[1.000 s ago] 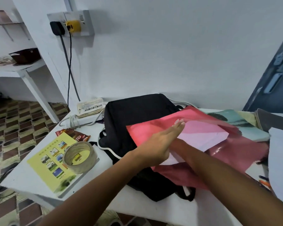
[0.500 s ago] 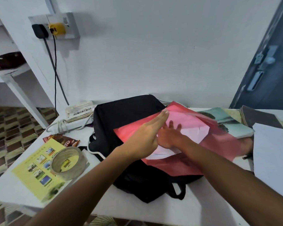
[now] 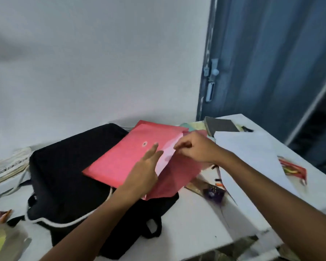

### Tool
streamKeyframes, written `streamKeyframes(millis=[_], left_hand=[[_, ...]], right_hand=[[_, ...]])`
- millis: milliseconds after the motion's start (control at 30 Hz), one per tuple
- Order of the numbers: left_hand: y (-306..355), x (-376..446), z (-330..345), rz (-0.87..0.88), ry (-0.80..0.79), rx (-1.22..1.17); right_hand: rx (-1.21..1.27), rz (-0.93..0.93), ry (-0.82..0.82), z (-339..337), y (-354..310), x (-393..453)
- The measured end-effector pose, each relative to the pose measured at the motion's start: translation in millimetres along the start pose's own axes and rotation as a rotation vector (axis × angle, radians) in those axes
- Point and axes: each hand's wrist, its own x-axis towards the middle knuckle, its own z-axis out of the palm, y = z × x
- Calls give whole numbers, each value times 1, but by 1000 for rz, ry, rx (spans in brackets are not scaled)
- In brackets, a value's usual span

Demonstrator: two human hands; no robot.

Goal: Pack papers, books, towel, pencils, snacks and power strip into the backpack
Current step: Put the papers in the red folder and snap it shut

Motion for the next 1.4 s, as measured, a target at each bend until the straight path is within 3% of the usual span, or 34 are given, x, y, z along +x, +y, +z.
streamKeyframes(millis=[100, 167, 267, 333, 433, 567, 700, 800, 1033, 1133, 1267, 1400], left_hand=[[7, 19, 34, -46, -133, 98], [6, 29, 53, -59, -214, 170], [12, 36, 72, -89, -309, 285], [19, 38, 78, -135, -321, 300], [26, 38, 88, -117, -255, 321], [28, 34, 95, -104, -230, 334], [31, 25, 102, -120, -238, 357], [30, 23, 105, -111, -223, 389], [33, 22, 106, -129, -214, 417], [35, 24, 107, -157, -207, 408], [28, 24, 102, -141, -203, 350], [22, 23, 89, -131, -130, 39]], right_hand=[[11, 231, 386, -41, 59, -35], [-125, 488, 519, -60, 103, -63], [-291, 834, 430, -70, 154, -112], [-286, 915, 359, -66, 172, -133], [-180, 982, 418, -60, 182, -147], [-153, 991, 557, -58, 185, -142], [180, 935, 668, -73, 175, -129], [317, 771, 685, -86, 148, -111], [330, 307, 719, -105, 50, -77], [494, 186, 774, -106, 25, -78], [673, 283, 643, -105, 34, -81], [522, 528, 344, -93, 72, -83]])
